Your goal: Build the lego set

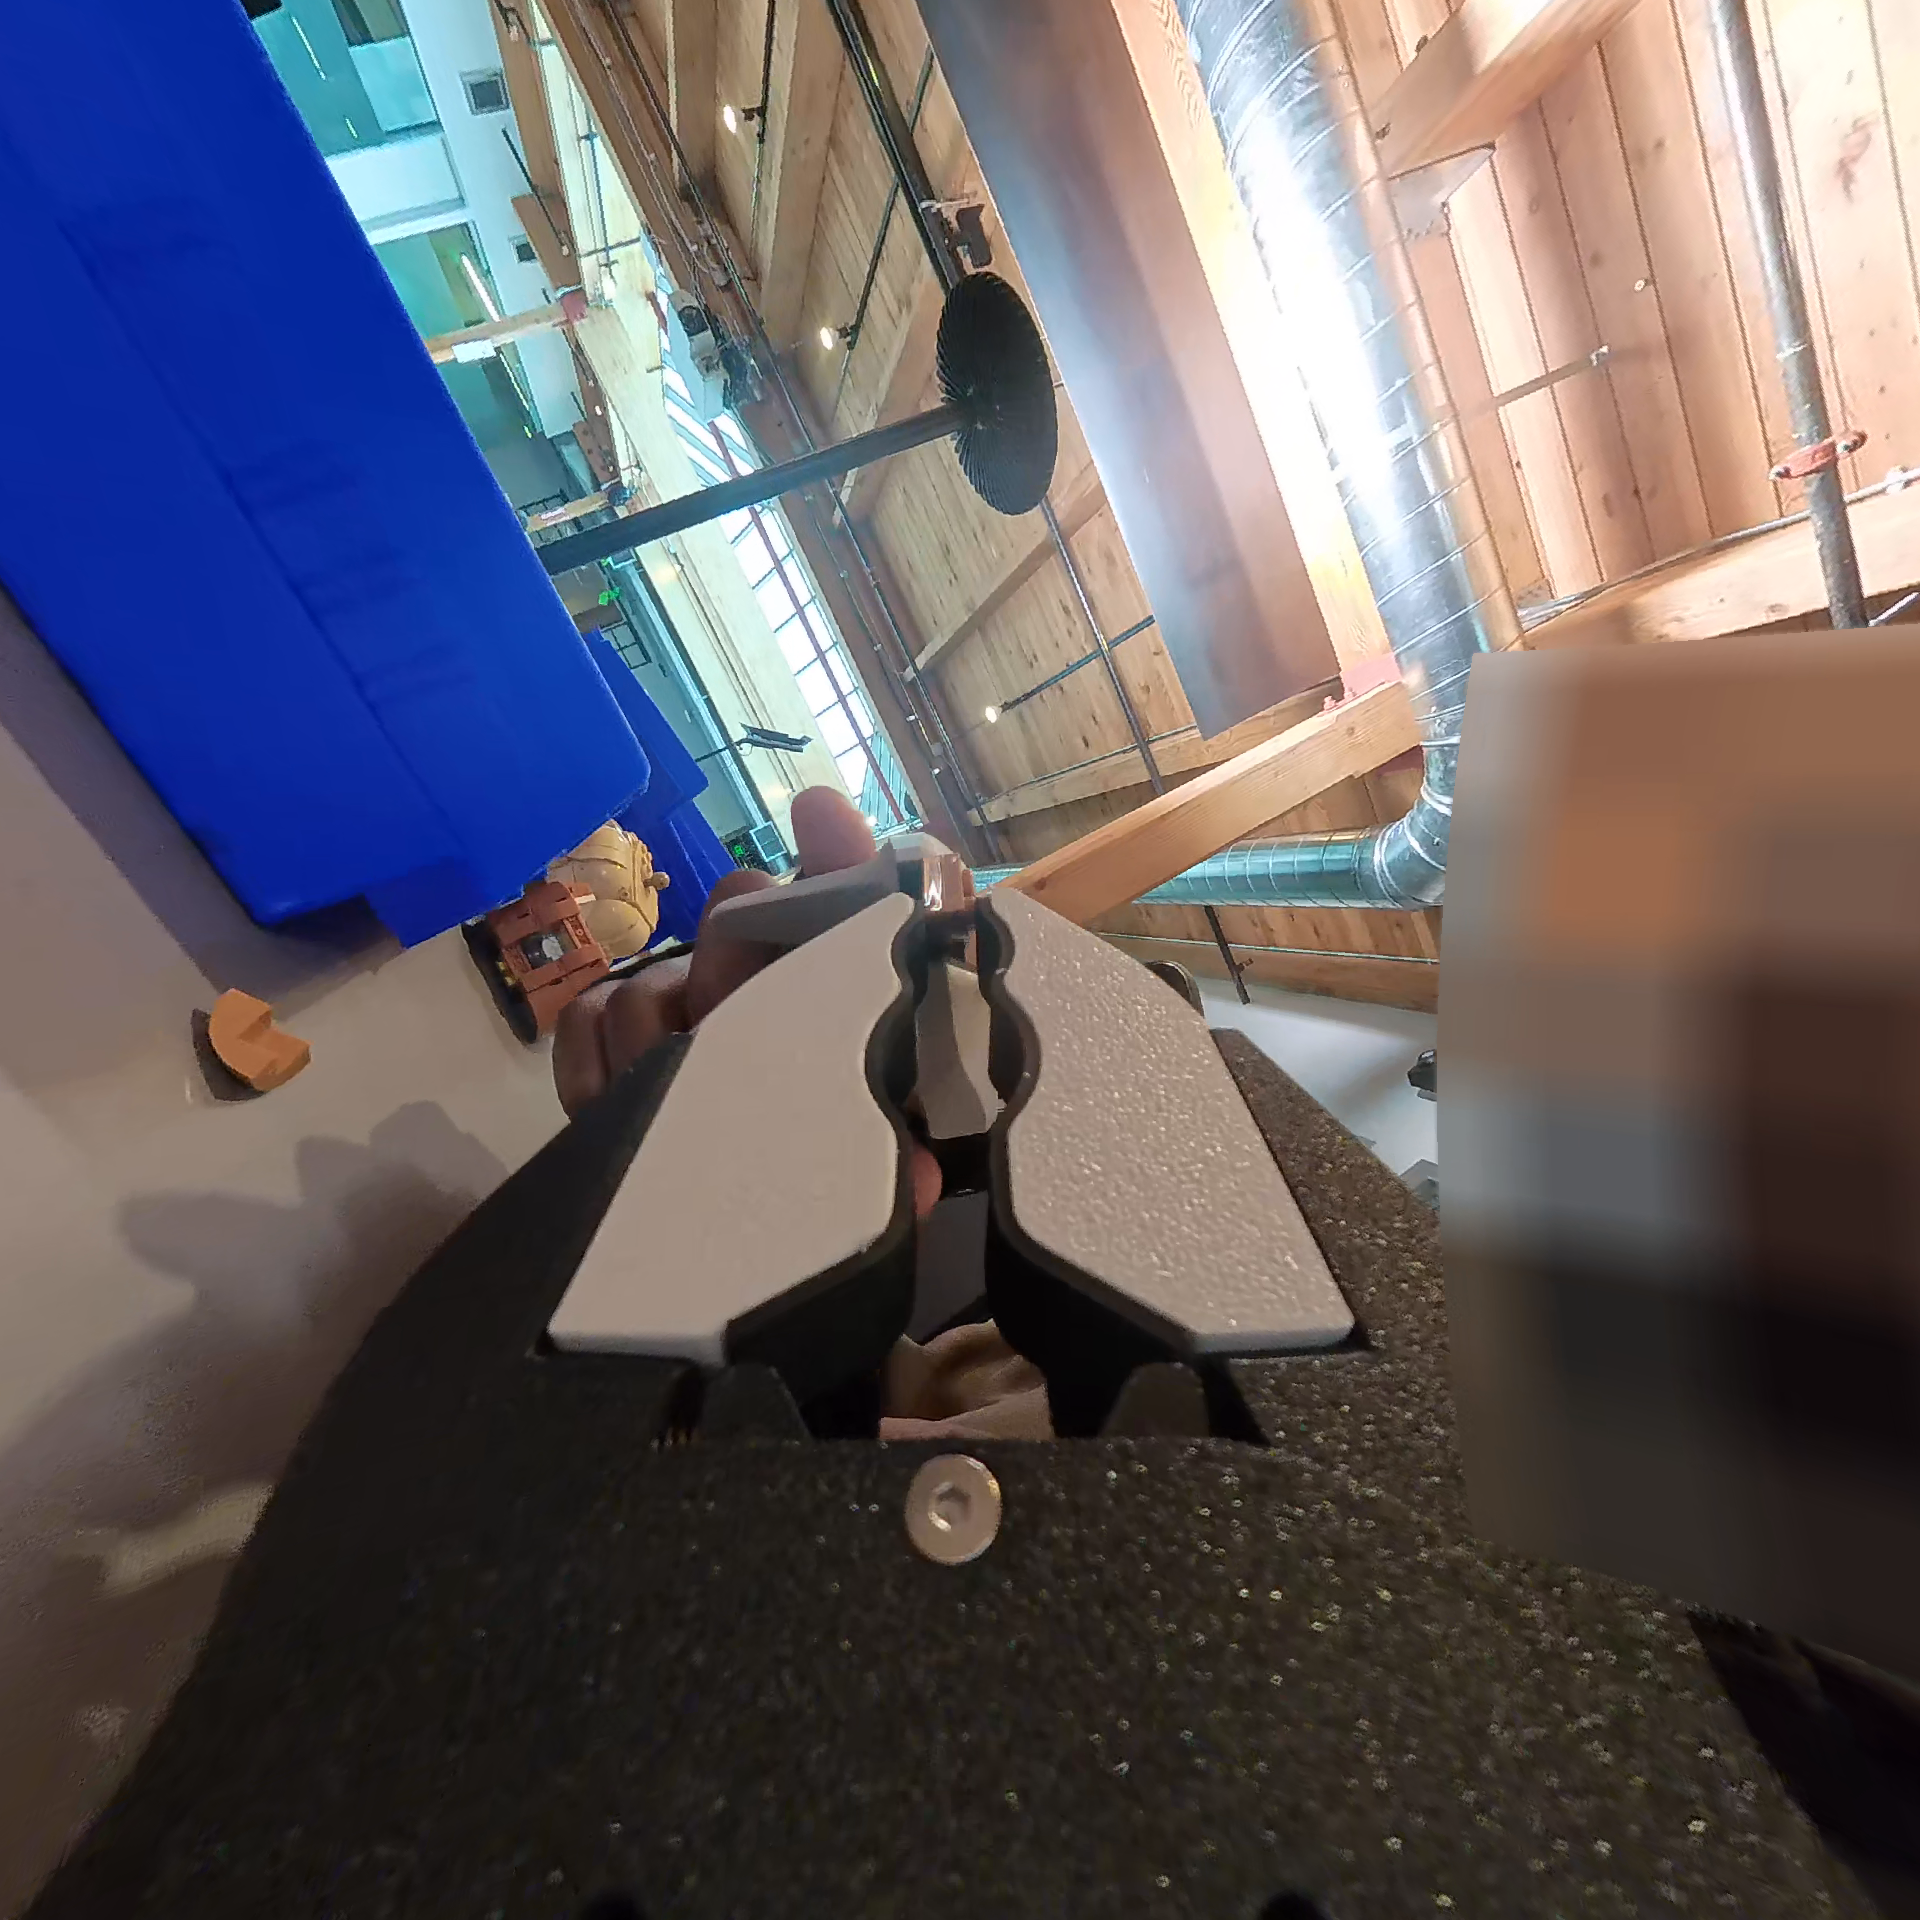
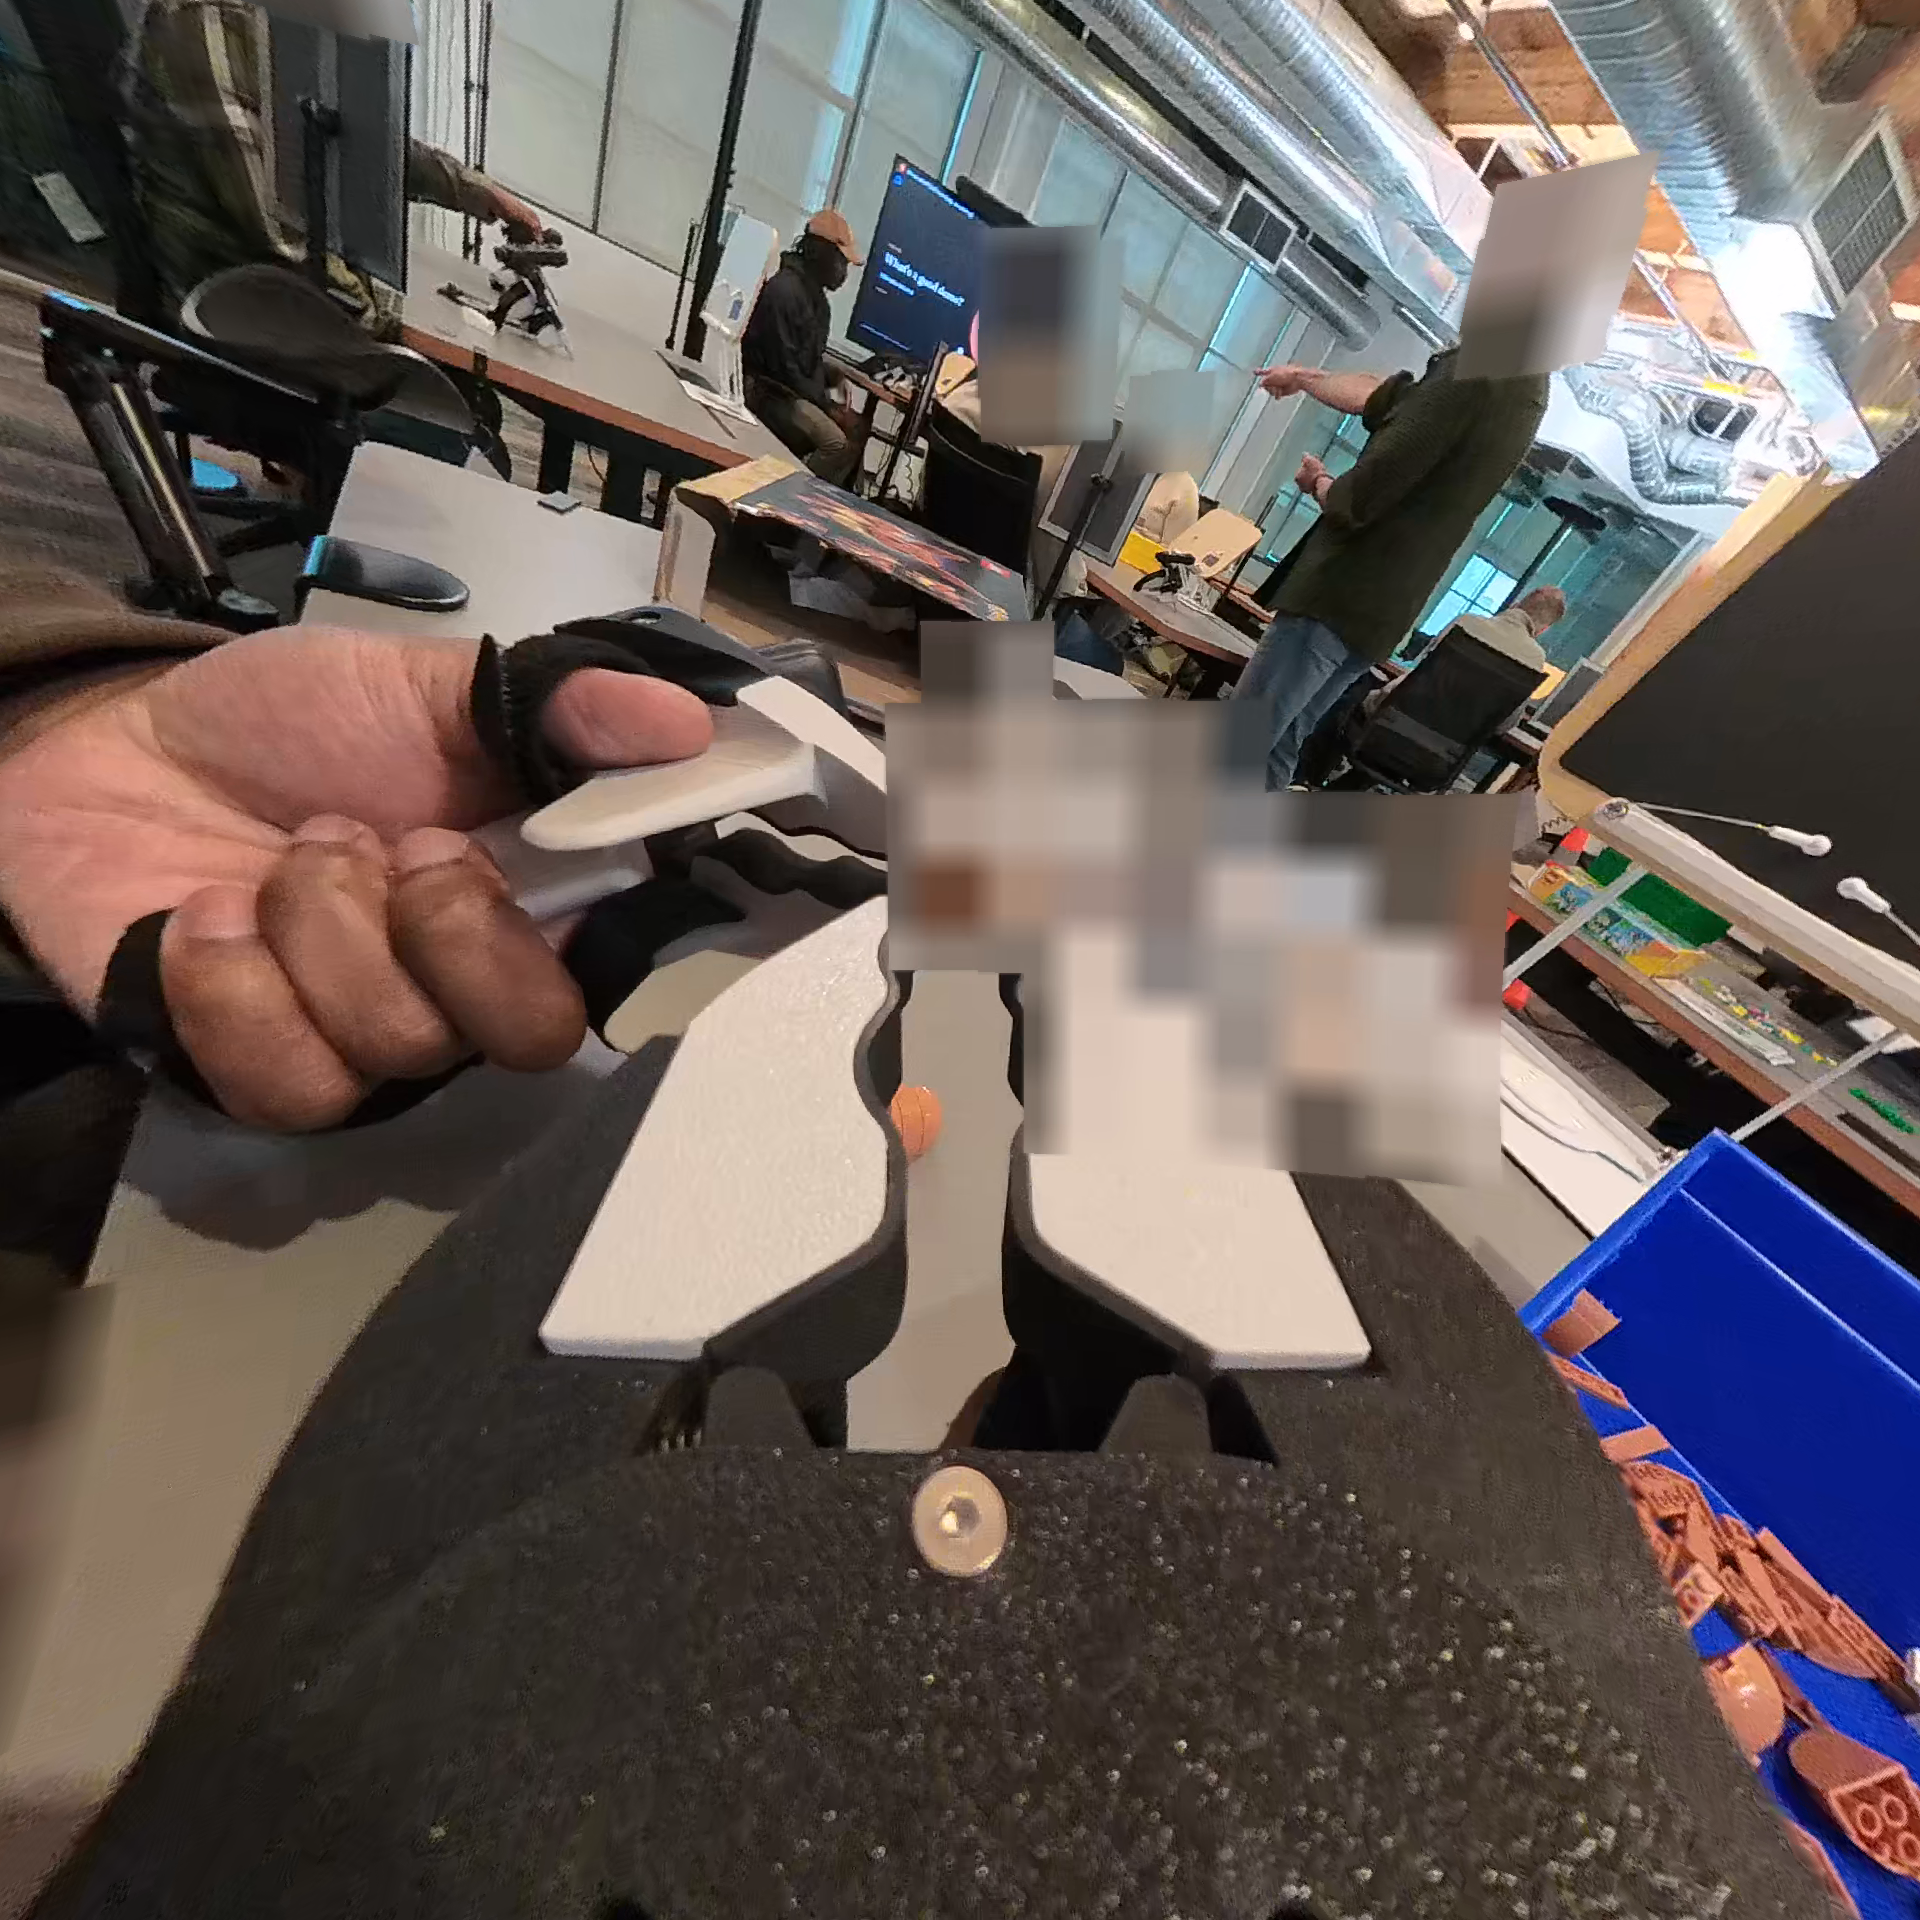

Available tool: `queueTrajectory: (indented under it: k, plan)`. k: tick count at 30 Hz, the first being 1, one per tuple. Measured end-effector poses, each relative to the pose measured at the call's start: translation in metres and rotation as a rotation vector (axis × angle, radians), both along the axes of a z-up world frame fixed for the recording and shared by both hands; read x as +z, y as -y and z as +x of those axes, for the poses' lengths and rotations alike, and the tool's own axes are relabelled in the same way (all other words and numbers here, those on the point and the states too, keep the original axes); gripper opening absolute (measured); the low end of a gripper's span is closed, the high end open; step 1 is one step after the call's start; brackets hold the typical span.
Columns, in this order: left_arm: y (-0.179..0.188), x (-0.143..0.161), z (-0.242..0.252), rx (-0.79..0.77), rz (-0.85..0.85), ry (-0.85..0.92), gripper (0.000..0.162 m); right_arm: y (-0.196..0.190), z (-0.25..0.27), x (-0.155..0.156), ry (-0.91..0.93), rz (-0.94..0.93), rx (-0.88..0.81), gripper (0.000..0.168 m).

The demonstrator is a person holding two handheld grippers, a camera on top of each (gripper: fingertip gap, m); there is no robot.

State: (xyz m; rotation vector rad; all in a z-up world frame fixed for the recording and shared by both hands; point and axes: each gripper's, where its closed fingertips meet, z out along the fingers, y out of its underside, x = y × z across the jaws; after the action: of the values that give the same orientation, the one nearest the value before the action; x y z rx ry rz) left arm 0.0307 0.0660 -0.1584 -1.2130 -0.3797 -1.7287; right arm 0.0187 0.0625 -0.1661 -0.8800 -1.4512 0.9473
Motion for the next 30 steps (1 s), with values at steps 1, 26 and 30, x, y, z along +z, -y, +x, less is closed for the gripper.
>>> queueTrajectory:
  k: [1,26,30]
  plan:
    - [0.0,0.0,0.0,0.004,-0.006,0.004,0.008,0.0,0.0,0.001,-0.003,0.012,0.003,0.015]
    - [0.034,-0.004,0.038,-0.287,0.07,-0.217,0.01,0.045,0.028,-0.005,0.39,-0.01,0.648,0.015]
    - [0.03,0.0,0.031,-0.25,0.057,-0.116,0.009,0.04,0.022,-0.002,0.355,-0.038,0.625,0.016]
